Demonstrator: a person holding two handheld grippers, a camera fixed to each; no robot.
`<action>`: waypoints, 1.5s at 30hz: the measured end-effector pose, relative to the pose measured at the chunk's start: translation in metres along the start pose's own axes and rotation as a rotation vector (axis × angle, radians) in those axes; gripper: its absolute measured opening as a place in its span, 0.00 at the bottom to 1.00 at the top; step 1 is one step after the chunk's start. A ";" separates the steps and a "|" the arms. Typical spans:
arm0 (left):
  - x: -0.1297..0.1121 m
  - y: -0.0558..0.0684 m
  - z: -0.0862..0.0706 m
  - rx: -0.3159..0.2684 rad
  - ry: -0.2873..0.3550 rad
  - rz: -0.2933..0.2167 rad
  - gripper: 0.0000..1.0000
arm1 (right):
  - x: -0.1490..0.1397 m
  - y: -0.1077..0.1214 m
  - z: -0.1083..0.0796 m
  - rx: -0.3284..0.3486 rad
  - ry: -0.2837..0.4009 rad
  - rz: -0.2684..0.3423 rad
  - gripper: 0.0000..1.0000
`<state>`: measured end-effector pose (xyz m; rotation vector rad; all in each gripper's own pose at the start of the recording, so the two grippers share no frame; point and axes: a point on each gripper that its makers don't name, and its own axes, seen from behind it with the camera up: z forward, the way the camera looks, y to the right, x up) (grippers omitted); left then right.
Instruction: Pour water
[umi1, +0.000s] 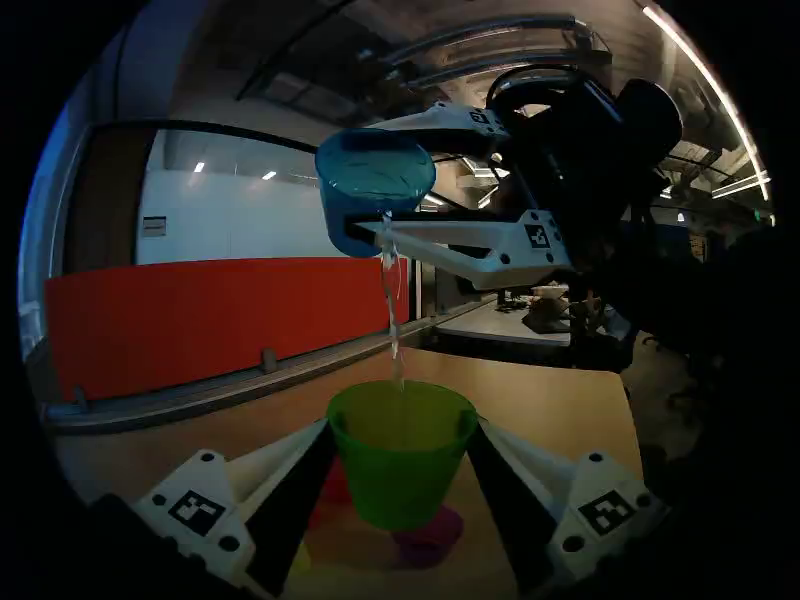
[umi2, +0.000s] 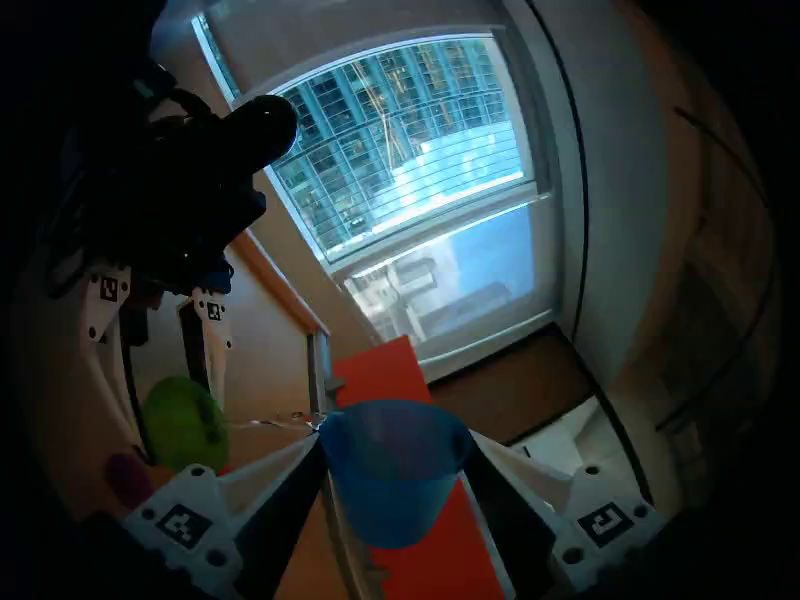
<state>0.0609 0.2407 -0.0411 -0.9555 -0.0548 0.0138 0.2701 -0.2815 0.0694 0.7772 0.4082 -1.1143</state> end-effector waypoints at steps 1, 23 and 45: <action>0.000 0.000 0.000 0.001 0.000 0.000 0.87 | 0.000 0.001 0.000 -0.001 0.000 -0.005 0.92; 0.002 -0.005 0.001 0.008 0.006 -0.001 0.87 | 0.007 0.013 0.006 -0.017 0.003 -0.105 0.92; 0.002 -0.008 0.003 0.008 0.010 -0.007 0.86 | 0.012 0.027 0.009 -0.040 -0.003 -0.188 0.91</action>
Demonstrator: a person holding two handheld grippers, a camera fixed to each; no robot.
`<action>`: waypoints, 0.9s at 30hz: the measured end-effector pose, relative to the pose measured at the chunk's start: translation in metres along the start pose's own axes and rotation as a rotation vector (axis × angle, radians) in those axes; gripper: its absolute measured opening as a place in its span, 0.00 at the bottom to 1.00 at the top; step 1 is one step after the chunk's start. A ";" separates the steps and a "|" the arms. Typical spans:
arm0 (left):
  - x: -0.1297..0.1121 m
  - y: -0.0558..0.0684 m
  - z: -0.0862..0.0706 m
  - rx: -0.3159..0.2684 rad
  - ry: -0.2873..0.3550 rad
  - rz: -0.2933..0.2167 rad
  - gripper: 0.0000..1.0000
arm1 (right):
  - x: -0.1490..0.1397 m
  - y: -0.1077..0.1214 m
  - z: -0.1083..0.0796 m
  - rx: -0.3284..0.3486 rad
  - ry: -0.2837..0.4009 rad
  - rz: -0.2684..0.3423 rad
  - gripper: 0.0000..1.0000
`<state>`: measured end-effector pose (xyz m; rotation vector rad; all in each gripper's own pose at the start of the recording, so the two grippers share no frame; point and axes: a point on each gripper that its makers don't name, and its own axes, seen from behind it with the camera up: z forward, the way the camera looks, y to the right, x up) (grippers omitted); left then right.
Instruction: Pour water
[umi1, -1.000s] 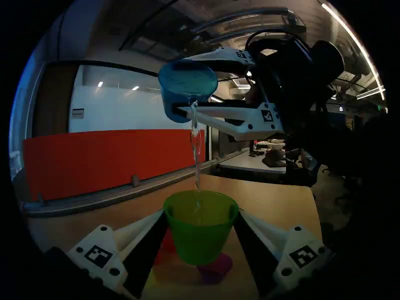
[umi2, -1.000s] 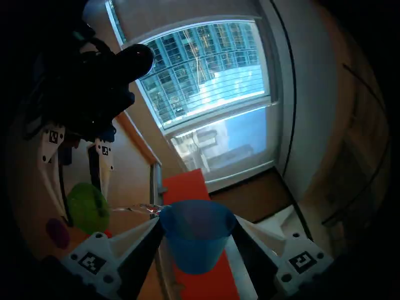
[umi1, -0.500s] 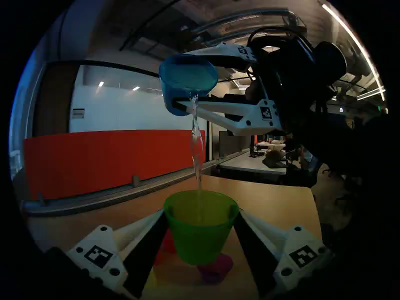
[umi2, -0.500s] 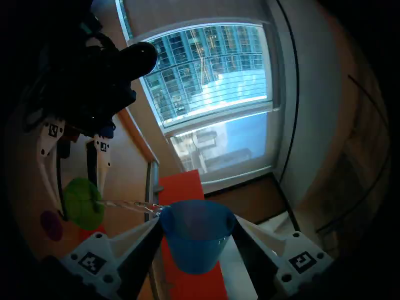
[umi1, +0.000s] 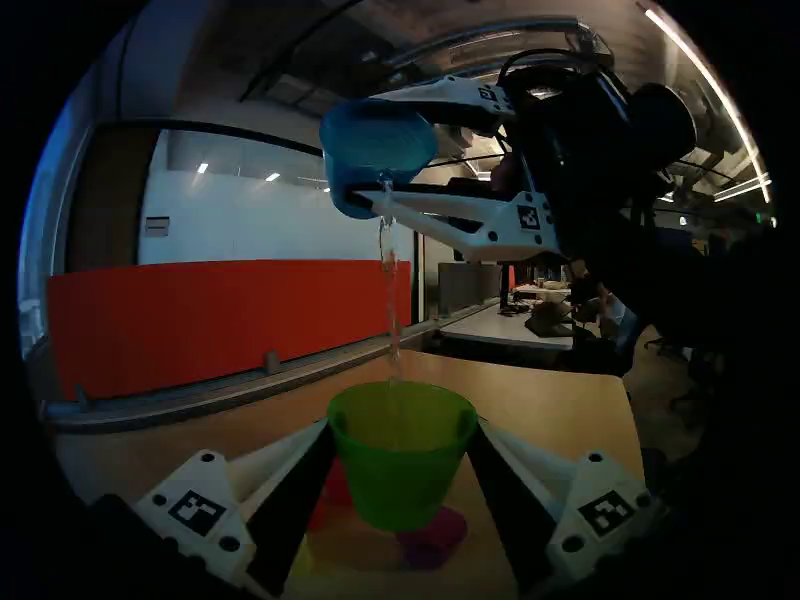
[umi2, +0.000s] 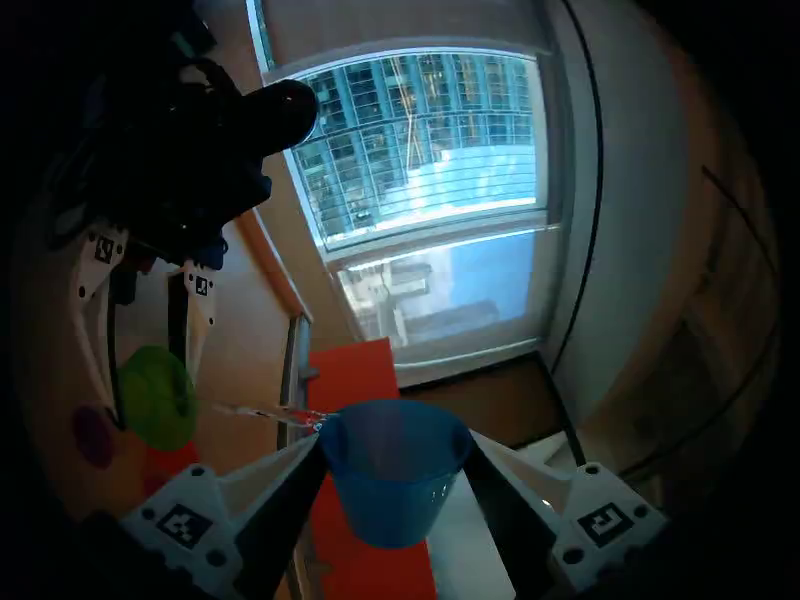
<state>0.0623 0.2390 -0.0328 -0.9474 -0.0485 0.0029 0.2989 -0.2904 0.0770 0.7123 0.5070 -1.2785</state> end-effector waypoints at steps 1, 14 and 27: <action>0.000 0.000 0.000 0.000 0.000 0.001 0.86 | 0.000 0.000 0.000 -0.001 0.000 -0.003 0.91; 0.002 0.001 0.000 0.000 0.003 0.002 0.86 | -0.001 0.006 0.001 -0.007 -0.008 -0.063 0.92; 0.004 0.002 0.002 0.001 0.002 0.004 0.86 | -0.001 0.013 0.002 -0.023 -0.009 -0.122 0.92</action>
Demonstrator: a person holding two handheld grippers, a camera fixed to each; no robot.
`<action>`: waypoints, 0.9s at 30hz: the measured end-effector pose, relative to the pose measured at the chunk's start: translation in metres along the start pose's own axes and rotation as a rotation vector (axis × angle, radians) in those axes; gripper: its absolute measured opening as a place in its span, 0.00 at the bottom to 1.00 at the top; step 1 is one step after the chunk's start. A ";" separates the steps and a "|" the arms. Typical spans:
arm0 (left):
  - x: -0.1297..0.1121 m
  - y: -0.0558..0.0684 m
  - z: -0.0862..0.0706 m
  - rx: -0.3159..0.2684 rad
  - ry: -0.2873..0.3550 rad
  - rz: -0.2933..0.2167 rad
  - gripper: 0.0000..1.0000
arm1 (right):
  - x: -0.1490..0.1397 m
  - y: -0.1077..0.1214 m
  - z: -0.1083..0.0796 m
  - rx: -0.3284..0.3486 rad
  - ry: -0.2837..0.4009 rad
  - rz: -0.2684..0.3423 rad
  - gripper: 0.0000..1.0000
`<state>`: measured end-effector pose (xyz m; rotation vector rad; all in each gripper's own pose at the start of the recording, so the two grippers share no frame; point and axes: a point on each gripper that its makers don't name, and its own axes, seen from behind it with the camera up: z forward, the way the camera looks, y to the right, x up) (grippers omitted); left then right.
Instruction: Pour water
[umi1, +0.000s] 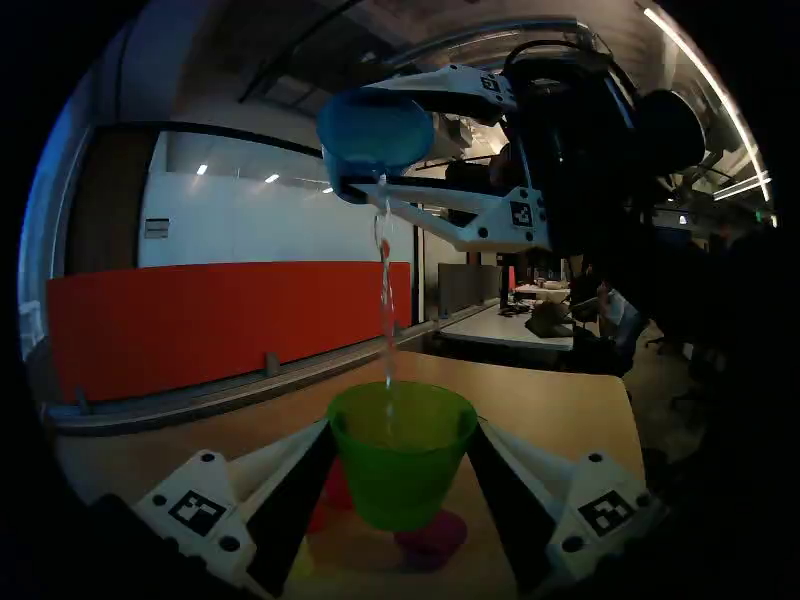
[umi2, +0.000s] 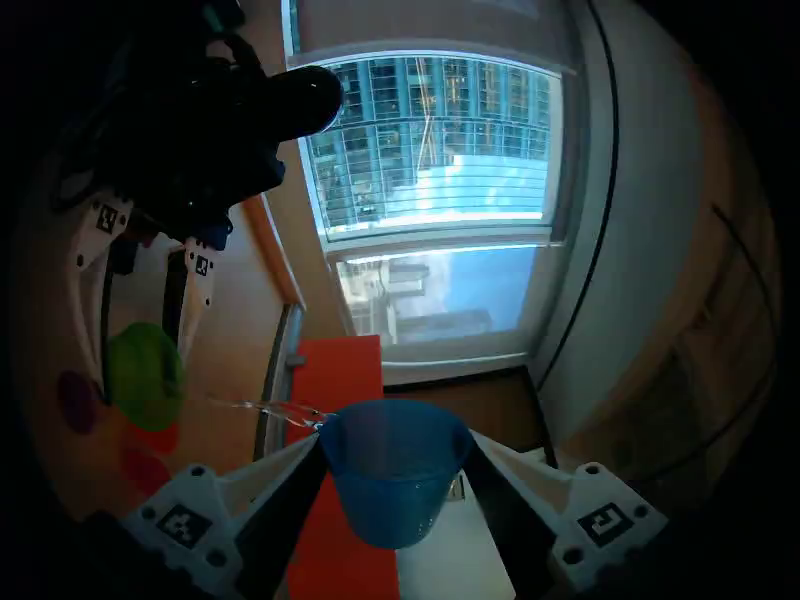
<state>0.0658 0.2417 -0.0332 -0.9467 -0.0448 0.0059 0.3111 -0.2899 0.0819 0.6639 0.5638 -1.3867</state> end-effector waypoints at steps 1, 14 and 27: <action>0.000 0.000 0.000 0.000 0.000 0.000 0.86 | 0.000 0.001 0.000 -0.001 0.000 -0.005 0.91; -0.001 -0.001 0.001 0.003 -0.001 -0.003 0.86 | 0.001 0.004 0.002 -0.007 -0.004 -0.067 0.91; -0.002 -0.005 0.003 0.010 -0.002 -0.009 0.86 | 0.007 0.006 0.004 -0.010 0.001 -0.140 0.91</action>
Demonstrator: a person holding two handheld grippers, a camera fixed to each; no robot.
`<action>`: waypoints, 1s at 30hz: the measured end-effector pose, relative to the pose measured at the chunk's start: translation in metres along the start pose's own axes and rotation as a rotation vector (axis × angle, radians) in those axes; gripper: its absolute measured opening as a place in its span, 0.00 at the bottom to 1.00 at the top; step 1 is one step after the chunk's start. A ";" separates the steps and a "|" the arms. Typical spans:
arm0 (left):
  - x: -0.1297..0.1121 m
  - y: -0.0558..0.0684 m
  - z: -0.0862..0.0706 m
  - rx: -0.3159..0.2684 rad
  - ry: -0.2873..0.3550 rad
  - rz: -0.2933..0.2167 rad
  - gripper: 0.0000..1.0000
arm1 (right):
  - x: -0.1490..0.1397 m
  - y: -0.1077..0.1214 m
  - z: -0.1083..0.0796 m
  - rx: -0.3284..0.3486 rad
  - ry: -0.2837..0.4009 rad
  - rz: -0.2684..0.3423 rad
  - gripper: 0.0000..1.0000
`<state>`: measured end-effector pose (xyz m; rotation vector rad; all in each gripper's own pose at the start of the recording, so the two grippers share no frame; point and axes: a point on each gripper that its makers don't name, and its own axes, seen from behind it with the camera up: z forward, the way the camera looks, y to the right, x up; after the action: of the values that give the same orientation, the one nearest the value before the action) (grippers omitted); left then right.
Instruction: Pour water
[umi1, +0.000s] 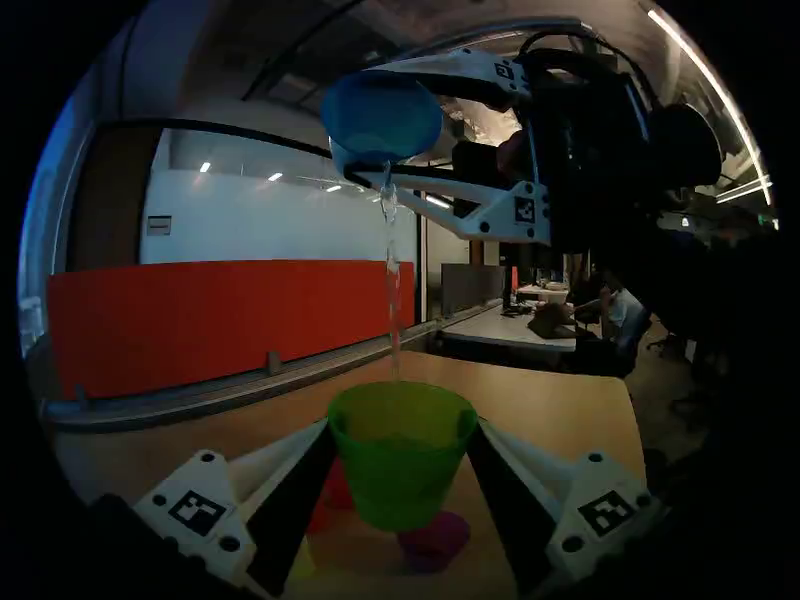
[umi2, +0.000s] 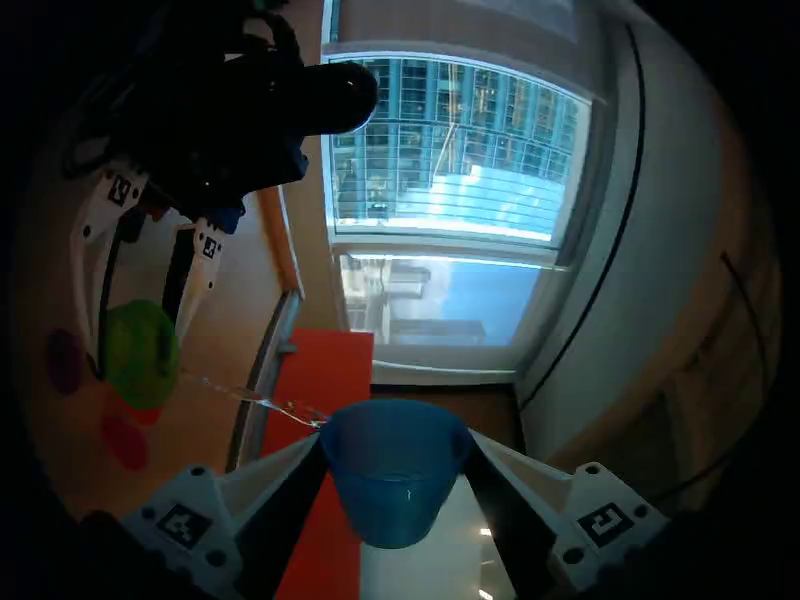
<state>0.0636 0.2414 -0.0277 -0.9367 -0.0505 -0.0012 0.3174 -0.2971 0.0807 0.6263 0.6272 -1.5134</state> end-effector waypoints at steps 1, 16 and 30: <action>0.000 0.000 0.000 0.001 0.000 0.000 0.86 | 0.001 0.000 0.000 0.000 0.001 -0.004 0.91; 0.001 -0.004 0.000 0.007 0.008 -0.003 0.86 | 0.010 0.003 0.003 -0.009 0.011 -0.054 0.91; 0.003 -0.003 -0.002 0.009 0.013 -0.004 0.86 | 0.013 0.003 0.002 -0.005 0.021 -0.001 0.91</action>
<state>0.0663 0.2381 -0.0268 -0.9275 -0.0407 -0.0108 0.3204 -0.3080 0.0728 0.6391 0.6473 -1.5074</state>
